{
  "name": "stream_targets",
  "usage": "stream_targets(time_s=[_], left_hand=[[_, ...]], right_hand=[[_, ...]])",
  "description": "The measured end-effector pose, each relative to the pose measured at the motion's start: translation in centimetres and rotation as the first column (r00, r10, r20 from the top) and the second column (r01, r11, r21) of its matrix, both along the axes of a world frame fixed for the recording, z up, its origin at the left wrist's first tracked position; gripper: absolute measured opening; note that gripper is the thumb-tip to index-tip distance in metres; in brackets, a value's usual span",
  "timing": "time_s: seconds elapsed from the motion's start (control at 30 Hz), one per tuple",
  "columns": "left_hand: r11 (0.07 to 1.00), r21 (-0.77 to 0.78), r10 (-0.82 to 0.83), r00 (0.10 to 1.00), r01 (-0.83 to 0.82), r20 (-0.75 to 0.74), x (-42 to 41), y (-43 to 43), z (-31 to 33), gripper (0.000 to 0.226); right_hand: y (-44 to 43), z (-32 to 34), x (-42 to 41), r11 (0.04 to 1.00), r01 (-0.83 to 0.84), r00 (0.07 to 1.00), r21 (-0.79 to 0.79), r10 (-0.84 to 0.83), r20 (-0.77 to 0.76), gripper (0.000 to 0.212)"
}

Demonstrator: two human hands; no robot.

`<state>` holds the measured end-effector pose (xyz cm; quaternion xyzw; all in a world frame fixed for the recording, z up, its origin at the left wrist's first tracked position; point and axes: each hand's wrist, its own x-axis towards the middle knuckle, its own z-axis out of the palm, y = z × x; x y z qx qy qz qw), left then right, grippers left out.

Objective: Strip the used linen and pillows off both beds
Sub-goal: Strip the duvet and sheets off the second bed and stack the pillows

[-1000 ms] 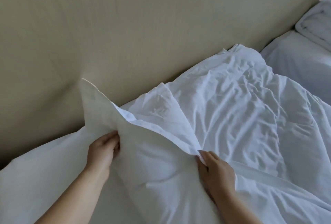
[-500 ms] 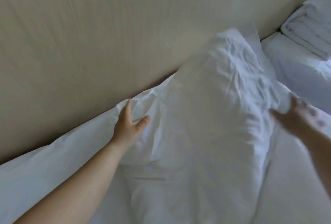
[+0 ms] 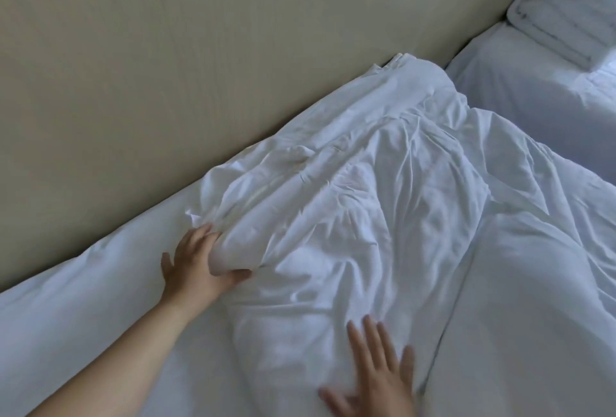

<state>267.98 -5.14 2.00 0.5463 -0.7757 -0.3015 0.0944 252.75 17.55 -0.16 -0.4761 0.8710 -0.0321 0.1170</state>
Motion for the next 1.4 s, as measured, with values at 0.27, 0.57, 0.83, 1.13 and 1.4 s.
stream_targets(time_s=[0.27, 0.57, 0.83, 1.13, 1.4], left_hand=[[0.986, 0.157, 0.019, 0.895, 0.057, -0.446, 0.7, -0.8, 6.6, 0.034], [0.945, 0.105, 0.319, 0.801, -0.309, -0.507, 16.3, -3.0, 14.9, 0.016], [0.883, 0.202, 0.41, 0.905, -0.424, 0.11, 21.7, -0.7, 8.6, 0.033], [0.986, 0.162, 0.001, 0.971, -0.041, 0.24, 6.9, 0.6, 4.4, 0.09], [0.952, -0.18, 0.273, 0.952, -0.247, 0.141, 7.4, -3.5, 6.0, 0.035]], right_hand=[[1.5, 0.1, 2.6, 0.984, 0.088, 0.992, -0.152, -0.074, 0.098, 0.04], [2.9, 12.8, 11.3, 0.832, 0.008, 0.943, -0.554, 0.178, 0.281, 0.02], [7.2, 7.4, 13.7, 0.919, -0.393, 0.904, 0.045, 0.377, 0.202, 0.054], [9.6, 9.1, -0.7, 0.83, 0.538, 0.84, -0.148, -0.543, 0.002, 0.065], [11.6, 6.8, -2.9, 0.699, 0.709, 0.692, 0.097, -0.715, 0.098, 0.053]])
